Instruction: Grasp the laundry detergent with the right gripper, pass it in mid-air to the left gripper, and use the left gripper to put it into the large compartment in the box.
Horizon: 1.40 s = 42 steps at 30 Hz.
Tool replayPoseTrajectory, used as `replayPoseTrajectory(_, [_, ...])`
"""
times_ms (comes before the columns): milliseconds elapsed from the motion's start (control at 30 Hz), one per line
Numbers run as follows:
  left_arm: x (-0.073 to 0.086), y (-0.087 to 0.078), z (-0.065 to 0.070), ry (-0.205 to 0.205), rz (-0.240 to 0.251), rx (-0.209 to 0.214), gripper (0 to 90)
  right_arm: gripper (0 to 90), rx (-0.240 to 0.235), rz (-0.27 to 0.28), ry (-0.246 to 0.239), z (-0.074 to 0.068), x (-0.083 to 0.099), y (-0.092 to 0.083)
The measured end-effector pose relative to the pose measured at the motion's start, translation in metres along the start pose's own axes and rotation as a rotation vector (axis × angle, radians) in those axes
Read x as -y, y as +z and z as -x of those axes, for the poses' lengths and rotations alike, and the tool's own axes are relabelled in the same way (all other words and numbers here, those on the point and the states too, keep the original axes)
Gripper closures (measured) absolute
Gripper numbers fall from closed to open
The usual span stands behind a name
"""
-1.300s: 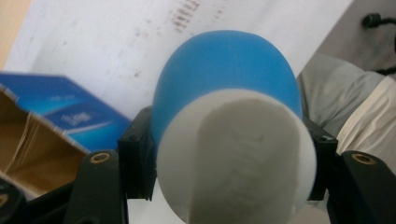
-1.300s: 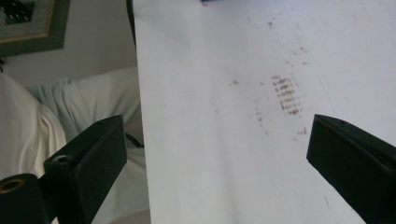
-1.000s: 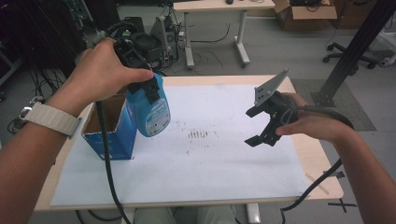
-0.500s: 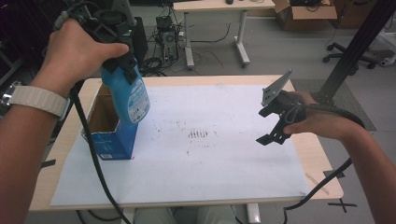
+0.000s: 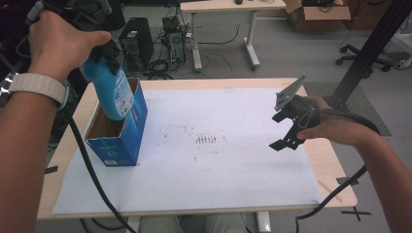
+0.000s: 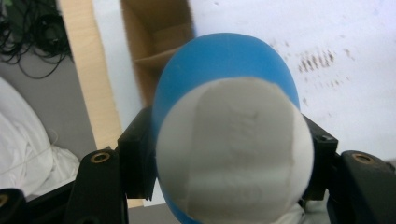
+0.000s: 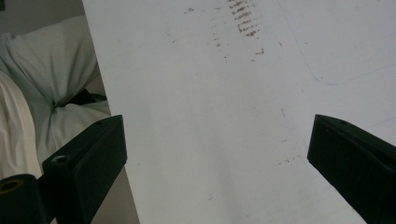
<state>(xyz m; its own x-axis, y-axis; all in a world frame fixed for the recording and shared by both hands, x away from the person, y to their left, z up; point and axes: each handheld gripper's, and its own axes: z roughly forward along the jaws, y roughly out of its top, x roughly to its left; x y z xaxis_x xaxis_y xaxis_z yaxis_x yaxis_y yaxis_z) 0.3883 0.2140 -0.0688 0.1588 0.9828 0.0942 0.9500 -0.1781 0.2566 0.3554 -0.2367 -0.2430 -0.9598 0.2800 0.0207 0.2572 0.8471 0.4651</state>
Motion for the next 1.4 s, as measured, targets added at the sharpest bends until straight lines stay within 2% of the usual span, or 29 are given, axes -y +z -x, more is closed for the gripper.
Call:
replayPoseTrajectory(133, [0.000, 0.009, -0.011, -0.041, 0.013, -0.027, 37.8, 4.6, -0.004, 0.002, 0.001, 0.002, 0.001, 0.003])
replayPoseTrajectory(267, [0.000, 0.018, -0.020, -0.075, 0.022, -0.034, 37.7, 4.7, -0.006, 0.001, 0.006, 0.005, 0.001, 0.007])
replayPoseTrajectory(533, [0.002, 0.041, -0.029, -0.093, 0.022, -0.035, 37.8, 4.8, -0.010, -0.002, 0.012, 0.007, -0.002, 0.012])
replayPoseTrajectory(867, [0.008, 0.080, -0.034, -0.100, 0.018, -0.031, 37.8, 4.9, -0.014, -0.005, 0.025, 0.008, 0.001, 0.014])
replayPoseTrajectory(1400, [0.023, 0.147, -0.033, -0.064, 0.003, -0.030, 37.8, 5.0, -0.025, -0.010, 0.039, 0.008, 0.006, 0.022])
